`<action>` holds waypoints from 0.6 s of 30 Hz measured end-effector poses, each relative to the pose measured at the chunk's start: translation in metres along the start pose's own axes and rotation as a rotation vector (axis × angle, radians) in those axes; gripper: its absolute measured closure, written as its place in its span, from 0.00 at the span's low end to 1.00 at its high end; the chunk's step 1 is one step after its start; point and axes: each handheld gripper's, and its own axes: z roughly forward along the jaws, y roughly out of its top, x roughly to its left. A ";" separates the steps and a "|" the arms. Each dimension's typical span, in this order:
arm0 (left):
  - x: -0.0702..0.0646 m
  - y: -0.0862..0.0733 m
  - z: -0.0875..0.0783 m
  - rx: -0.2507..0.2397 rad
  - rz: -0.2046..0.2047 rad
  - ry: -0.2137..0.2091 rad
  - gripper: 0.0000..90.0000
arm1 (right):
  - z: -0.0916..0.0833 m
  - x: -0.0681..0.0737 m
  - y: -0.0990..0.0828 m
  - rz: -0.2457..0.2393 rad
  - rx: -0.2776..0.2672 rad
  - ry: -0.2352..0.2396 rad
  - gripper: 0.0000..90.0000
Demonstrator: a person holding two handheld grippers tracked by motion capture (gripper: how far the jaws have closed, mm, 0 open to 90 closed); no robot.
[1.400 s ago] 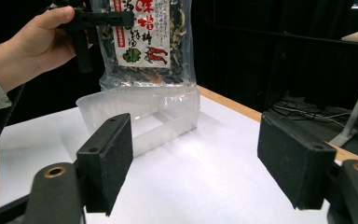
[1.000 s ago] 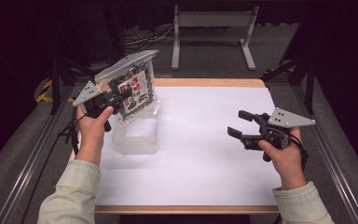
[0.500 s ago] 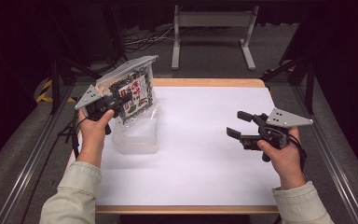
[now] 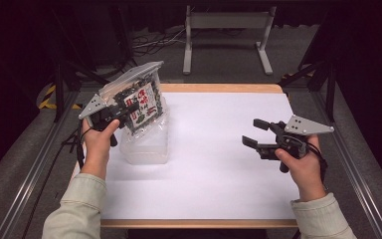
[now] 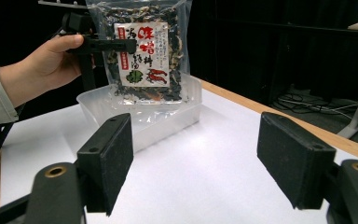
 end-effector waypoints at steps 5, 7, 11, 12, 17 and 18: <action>-0.001 0.000 -0.001 0.019 0.018 -0.007 0.79 | 0.000 0.000 0.000 0.001 -0.001 0.003 0.31; -0.001 0.000 -0.001 0.024 0.019 -0.008 0.80 | 0.000 0.000 0.000 0.002 0.000 0.003 0.31; -0.004 -0.004 0.003 0.096 0.034 -0.016 0.80 | -0.001 -0.001 0.000 0.004 0.000 0.004 0.31; -0.004 -0.005 0.004 0.097 0.034 -0.014 0.80 | -0.001 -0.001 -0.001 0.005 0.000 0.005 0.31; -0.004 -0.006 0.005 0.105 0.035 -0.017 0.79 | 0.000 -0.001 -0.001 0.006 -0.002 0.006 0.31; -0.004 -0.007 0.005 0.108 0.035 -0.015 0.79 | 0.000 -0.001 -0.001 0.005 0.000 0.006 0.31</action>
